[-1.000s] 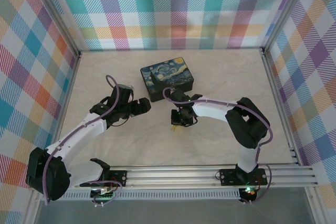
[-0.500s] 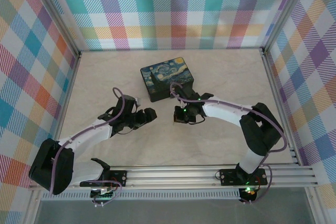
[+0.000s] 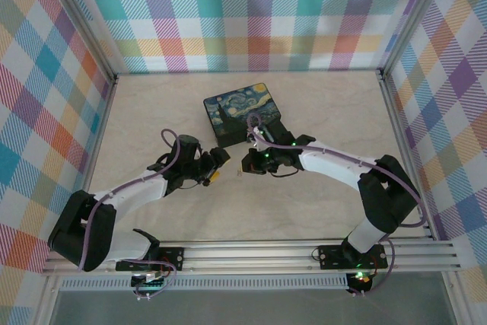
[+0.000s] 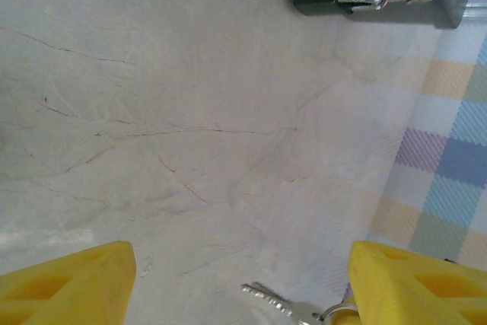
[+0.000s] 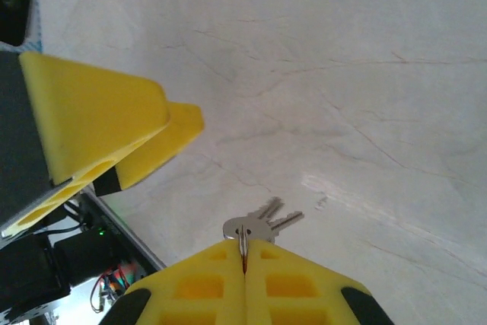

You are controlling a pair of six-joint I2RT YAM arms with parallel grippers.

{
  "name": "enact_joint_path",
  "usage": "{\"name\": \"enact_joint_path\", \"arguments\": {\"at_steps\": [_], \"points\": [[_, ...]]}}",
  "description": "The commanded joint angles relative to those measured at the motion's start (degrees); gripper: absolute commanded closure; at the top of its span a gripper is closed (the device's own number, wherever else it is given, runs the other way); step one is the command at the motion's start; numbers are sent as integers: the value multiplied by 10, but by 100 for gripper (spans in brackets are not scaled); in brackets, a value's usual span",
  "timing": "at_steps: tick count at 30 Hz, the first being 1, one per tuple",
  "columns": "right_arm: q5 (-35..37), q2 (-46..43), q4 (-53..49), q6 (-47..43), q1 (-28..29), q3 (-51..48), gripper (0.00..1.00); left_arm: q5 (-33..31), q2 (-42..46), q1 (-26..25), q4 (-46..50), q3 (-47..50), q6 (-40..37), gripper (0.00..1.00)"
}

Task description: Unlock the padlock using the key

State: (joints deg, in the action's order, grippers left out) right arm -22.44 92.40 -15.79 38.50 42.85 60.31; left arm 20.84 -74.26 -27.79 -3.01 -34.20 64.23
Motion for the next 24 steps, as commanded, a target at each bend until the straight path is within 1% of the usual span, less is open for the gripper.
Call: {"name": "enact_joint_path", "arguments": {"at_steps": [1,4,7,9,12,16,24], "points": [[-31,-10,61,3,14,-3,92,-9,24,-9,4,-19,100,26],[-28,-3,102,24,24,-3,92,-8,23,-9,4,-14,152,27],[-24,10,135,38,29,1,93,-9,22,-9,-7,-4,195,31],[-28,23,150,46,33,8,93,-11,20,-9,-6,-2,213,33],[-23,41,163,56,38,20,93,-2,12,-9,-29,2,240,36],[-22,56,185,62,39,23,93,-3,8,-9,-48,4,258,41],[-3,48,191,65,40,18,93,-3,8,-9,-44,3,260,42]]}}
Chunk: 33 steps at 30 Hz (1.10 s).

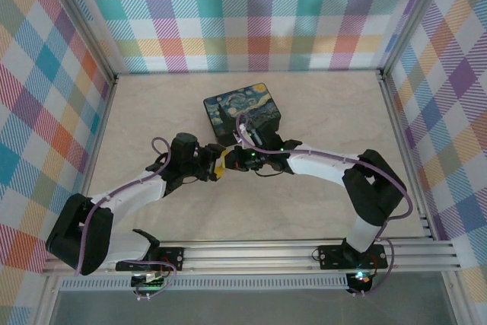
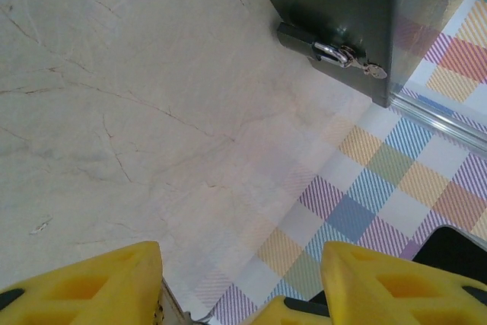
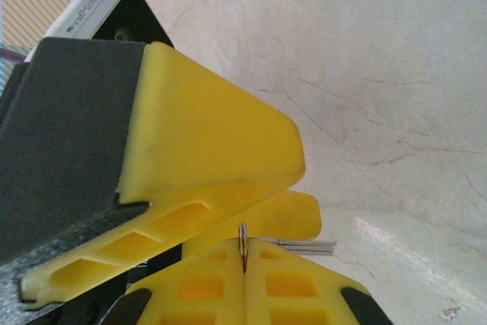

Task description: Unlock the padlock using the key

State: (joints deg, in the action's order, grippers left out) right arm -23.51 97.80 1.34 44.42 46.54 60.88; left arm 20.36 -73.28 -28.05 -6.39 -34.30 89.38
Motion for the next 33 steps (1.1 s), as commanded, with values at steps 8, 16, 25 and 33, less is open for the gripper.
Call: {"name": "enact_joint_path", "arguments": {"at_steps": [8,16,25,33], "points": [[17,-24,26,1,5,10,93,-7,-2,-6,-12,12,20,32],[14,-17,50,4,16,21,93,0,-12,-6,-29,6,24,35],[21,-17,29,-3,17,15,93,-11,6,14,2,14,-6,56],[43,-32,10,-20,15,9,94,-18,56,28,55,25,-39,53]]}}
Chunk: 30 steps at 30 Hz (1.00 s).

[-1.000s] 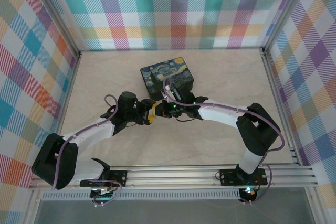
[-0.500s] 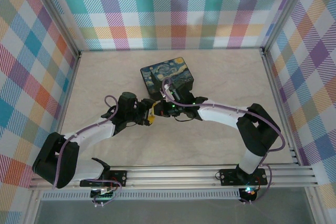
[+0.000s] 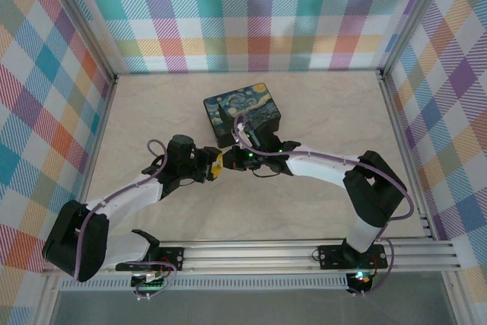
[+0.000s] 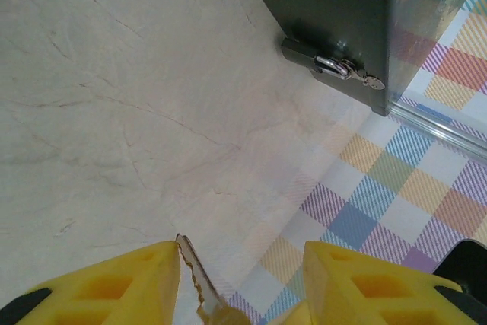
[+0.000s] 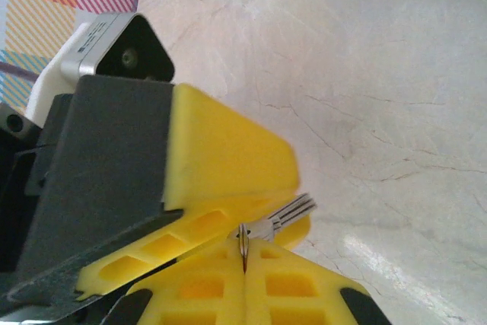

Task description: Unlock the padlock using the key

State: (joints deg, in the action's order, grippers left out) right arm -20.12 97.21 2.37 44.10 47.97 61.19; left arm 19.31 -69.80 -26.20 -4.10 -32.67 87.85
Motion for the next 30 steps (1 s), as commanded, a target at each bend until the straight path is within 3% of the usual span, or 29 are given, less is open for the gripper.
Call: {"name": "enact_joint_path", "arguments": {"at_steps": [1,8,14,19,24,30], "points": [[6,-25,1,-17,0,7,94,-8,24,11,30,11,-24,53],[-12,-17,14,-11,5,14,94,4,22,13,15,8,-22,57],[-11,-22,28,-9,6,18,94,5,22,14,15,12,-18,45],[-42,-14,63,3,8,27,94,8,16,15,-1,16,-15,44],[-43,-6,55,0,18,35,93,10,14,19,-5,14,-16,53],[-32,-4,32,-8,18,37,93,10,20,39,27,10,-44,71]]}}
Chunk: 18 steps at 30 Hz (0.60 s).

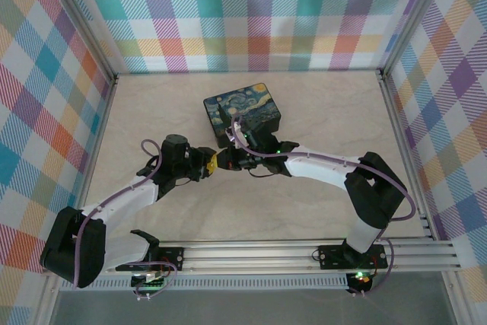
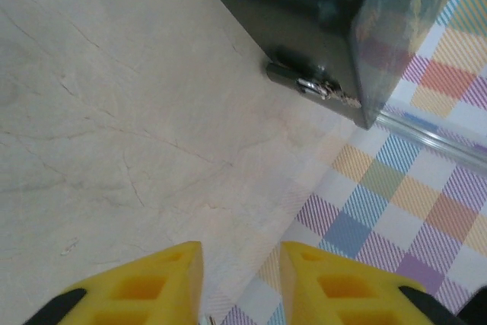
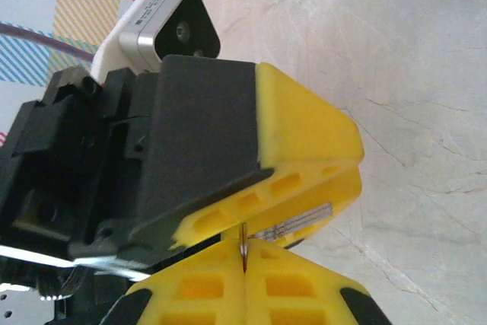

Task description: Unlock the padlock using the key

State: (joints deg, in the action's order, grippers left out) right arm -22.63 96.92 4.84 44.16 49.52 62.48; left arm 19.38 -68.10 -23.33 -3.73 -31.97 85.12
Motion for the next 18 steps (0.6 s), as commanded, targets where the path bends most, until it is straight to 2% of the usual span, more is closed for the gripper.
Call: {"name": "enact_joint_path", "arguments": {"at_steps": [1,8,11,15,18], "points": [[-4,-1,4,-9,2,24,93,9,4,12,25,4,-18,73],[3,-2,-2,-14,-2,22,93,13,9,16,21,8,-17,80],[3,1,0,-14,-3,23,93,15,11,16,23,7,-16,79],[10,-4,0,-14,-5,24,93,10,20,17,39,8,-19,61],[12,-9,5,-13,-8,24,93,9,22,18,37,12,-15,59]]}}
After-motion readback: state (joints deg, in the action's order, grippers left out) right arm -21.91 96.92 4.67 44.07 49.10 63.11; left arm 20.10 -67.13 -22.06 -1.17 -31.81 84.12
